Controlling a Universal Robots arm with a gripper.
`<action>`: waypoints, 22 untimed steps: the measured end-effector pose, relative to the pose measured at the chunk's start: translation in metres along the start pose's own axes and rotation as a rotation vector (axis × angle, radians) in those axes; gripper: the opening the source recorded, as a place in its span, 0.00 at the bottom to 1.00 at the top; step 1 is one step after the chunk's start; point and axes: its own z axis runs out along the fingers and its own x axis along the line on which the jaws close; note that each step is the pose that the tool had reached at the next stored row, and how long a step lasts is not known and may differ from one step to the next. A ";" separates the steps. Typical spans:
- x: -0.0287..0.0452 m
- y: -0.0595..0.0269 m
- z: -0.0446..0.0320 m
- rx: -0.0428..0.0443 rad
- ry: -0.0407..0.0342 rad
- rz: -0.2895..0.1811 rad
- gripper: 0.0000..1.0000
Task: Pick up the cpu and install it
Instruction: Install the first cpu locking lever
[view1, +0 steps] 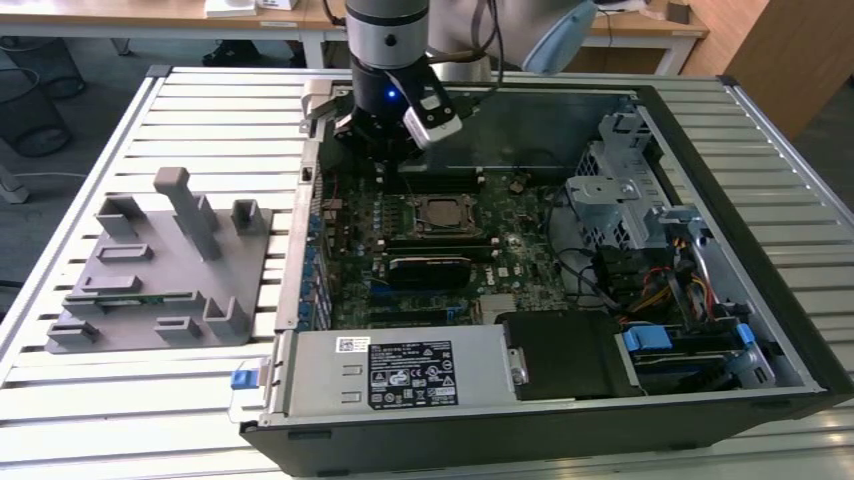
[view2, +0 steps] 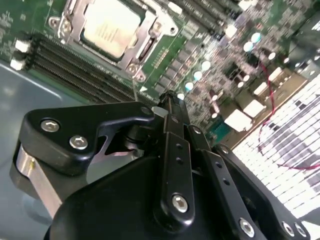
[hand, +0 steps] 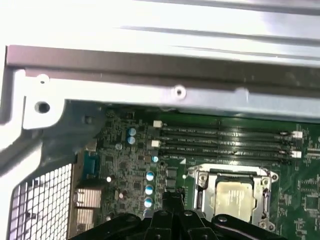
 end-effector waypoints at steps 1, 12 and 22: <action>-0.0002 0.0026 0.0001 -0.0001 -0.0001 -0.001 0.11; -0.0017 0.0142 0.0008 -0.0001 0.0002 -0.004 0.11; -0.0096 0.0139 0.0009 0.0000 0.0002 -0.004 0.11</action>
